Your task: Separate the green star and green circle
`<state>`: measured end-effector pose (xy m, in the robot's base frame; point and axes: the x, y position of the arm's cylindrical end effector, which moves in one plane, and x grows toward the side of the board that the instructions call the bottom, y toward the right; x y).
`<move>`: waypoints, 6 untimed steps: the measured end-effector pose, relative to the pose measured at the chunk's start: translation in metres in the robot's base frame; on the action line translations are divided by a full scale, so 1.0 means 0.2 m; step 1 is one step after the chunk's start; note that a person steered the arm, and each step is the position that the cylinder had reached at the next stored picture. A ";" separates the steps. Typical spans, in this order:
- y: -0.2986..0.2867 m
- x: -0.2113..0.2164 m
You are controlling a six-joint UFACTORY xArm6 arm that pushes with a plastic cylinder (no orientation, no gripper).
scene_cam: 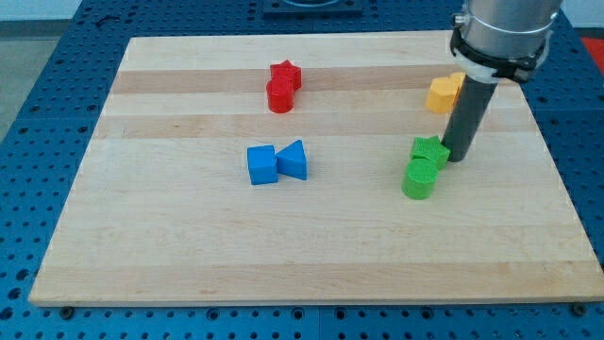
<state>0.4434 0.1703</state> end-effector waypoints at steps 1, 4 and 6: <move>-0.01 -0.09; -0.43 0.07; -0.23 0.18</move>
